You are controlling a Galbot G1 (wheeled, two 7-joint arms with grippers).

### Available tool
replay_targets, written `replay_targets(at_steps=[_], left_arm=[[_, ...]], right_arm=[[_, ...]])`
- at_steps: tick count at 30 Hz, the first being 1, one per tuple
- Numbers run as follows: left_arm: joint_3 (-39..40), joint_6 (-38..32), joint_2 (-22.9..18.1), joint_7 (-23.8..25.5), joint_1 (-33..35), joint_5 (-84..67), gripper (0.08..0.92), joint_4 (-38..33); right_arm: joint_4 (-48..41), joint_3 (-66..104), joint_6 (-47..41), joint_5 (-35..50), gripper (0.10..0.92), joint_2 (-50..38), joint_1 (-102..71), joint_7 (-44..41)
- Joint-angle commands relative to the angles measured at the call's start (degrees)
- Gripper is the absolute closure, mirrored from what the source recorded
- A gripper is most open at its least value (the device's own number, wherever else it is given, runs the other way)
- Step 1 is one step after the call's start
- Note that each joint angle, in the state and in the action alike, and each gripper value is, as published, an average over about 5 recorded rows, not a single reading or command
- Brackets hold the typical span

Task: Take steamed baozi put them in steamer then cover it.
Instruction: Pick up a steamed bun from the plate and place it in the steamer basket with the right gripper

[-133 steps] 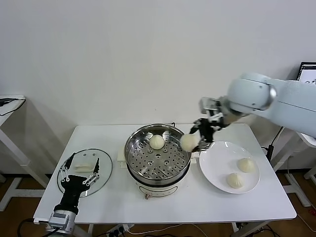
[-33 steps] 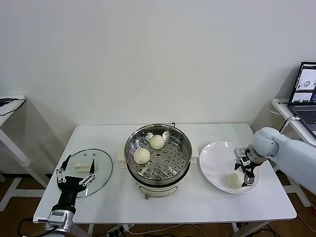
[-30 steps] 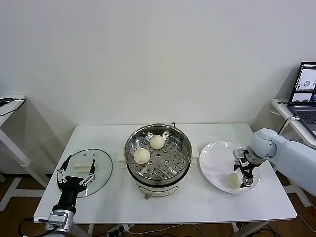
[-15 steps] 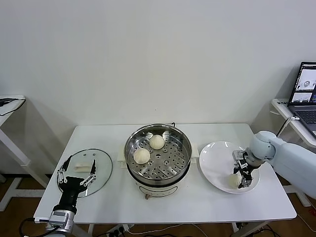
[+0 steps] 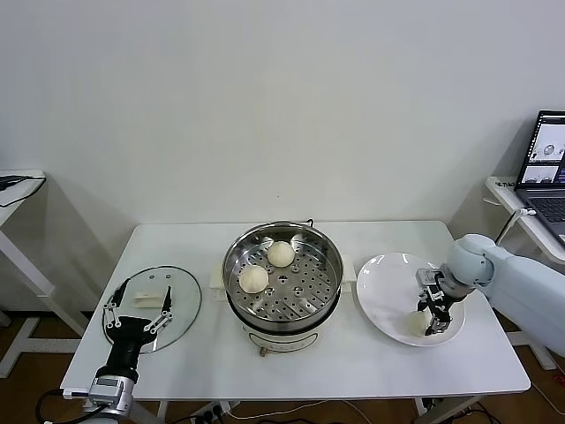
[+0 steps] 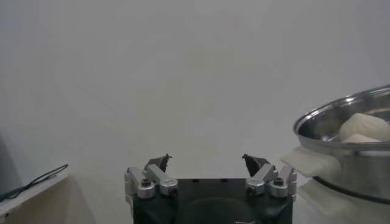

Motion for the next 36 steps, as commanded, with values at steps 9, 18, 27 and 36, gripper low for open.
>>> replay_targets(at_steps=[9, 18, 27, 36], left_arm=[[1.0, 0.4, 0.2, -0.2, 0.1, 0.2, 0.177, -1.1], [1.2, 0.3, 0.3, -0.1, -0.1, 0.4, 0.177, -1.1], [0.6, 0.3, 0.4, 0.2, -0.1, 0.3, 0.177, -1.1], [-0.2, 0.2, 0.4, 0.5, 0.0, 0.2, 0.177, -1.2]], right_arm=[[8.6, -11.0, 2.9, 11.6, 0.389, -3.1, 29.9, -1.1], [17.6, -20.4, 10.4, 11.7, 0.389, 4.8, 46.7, 0.8], [18.3, -30.6, 29.0, 4.8, 0.389, 18.6, 51.9, 6.8], [17.0, -34.7, 39.0, -2.3, 0.381, 27.5, 48.5, 15.5]])
